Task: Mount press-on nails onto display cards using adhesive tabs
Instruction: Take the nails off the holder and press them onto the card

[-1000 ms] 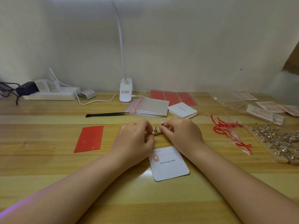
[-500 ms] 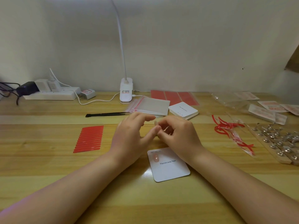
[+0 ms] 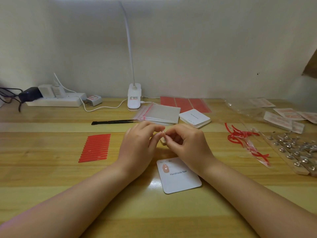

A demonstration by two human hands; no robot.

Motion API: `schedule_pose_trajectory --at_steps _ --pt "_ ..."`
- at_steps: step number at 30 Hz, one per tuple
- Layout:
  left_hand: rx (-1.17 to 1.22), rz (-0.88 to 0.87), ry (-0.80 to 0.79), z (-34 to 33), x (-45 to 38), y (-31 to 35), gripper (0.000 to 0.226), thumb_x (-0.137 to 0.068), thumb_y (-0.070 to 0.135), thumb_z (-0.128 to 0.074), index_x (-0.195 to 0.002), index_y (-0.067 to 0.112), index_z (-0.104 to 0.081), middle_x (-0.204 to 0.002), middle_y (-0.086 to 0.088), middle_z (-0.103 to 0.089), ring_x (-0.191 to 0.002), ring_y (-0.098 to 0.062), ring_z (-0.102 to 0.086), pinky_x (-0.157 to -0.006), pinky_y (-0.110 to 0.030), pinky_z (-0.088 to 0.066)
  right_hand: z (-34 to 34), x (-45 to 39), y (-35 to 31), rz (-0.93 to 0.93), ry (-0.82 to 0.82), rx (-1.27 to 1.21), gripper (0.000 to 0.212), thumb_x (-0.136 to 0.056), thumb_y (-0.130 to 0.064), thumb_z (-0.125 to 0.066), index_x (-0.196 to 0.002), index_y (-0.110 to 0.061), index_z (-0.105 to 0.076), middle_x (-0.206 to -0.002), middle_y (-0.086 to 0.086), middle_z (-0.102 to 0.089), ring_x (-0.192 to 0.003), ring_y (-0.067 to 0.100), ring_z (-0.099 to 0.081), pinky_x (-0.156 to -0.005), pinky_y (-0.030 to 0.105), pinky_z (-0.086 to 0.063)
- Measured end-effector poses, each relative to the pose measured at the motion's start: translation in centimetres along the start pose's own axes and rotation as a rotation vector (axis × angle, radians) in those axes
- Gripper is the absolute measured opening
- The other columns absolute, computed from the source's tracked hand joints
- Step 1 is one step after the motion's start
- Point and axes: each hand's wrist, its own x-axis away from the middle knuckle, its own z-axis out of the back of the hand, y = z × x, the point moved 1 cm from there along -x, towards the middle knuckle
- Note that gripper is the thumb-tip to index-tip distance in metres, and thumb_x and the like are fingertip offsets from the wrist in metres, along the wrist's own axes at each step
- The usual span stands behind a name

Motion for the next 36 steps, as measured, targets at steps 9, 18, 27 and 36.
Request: schedule_pose_trajectory --at_steps 9,18,27,36 --pt "0.102 0.002 0.015 -0.07 0.00 -0.34 0.016 -0.093 0.018 -0.061 -0.104 0.012 -0.070 -0.102 0.005 -0.066 -0.086 -0.017 -0.061 -0.084 -0.051 -0.047 -0.02 -0.02 0.06 -0.013 -0.002 -0.049 0.005 -0.085 -0.006 -0.070 -0.081 -0.010 -0.070 -0.070 -0.001 -0.064 -0.064 0.009 -0.056 -0.061 0.021 -0.047" --pt "0.190 0.015 0.041 0.16 0.13 0.14 0.020 -0.088 0.027 -0.055 -0.101 0.016 -0.066 -0.097 0.020 -0.057 -0.084 -0.006 -0.058 -0.086 -0.048 -0.047 -0.20 0.07 -0.26 -0.058 0.015 -0.160 0.006 -0.084 -0.007 -0.071 -0.079 -0.007 -0.068 -0.066 0.001 -0.064 -0.059 0.014 -0.058 -0.057 0.031 -0.049" --pt "0.237 0.052 0.014 -0.05 0.08 -0.20 0.026 -0.094 0.024 -0.044 -0.103 0.016 -0.066 -0.096 0.015 -0.060 -0.093 -0.011 -0.058 -0.086 -0.049 -0.047 -0.30 0.04 -0.20 0.015 0.018 -0.111 0.007 -0.085 -0.004 -0.069 -0.080 -0.009 -0.066 -0.070 0.000 -0.061 -0.063 0.012 -0.054 -0.059 0.018 -0.041" --pt "0.378 0.139 -0.023 -0.06 -0.07 -0.54 0.023 -0.094 0.026 -0.046 -0.099 0.017 -0.067 -0.092 0.004 -0.063 -0.084 -0.011 -0.058 -0.081 -0.034 -0.049 -0.21 0.06 -0.12 0.038 -0.002 -0.155 0.001 -0.089 -0.003 -0.067 -0.088 -0.003 -0.067 -0.076 0.007 -0.065 -0.070 0.024 -0.065 -0.063 0.043 -0.052"
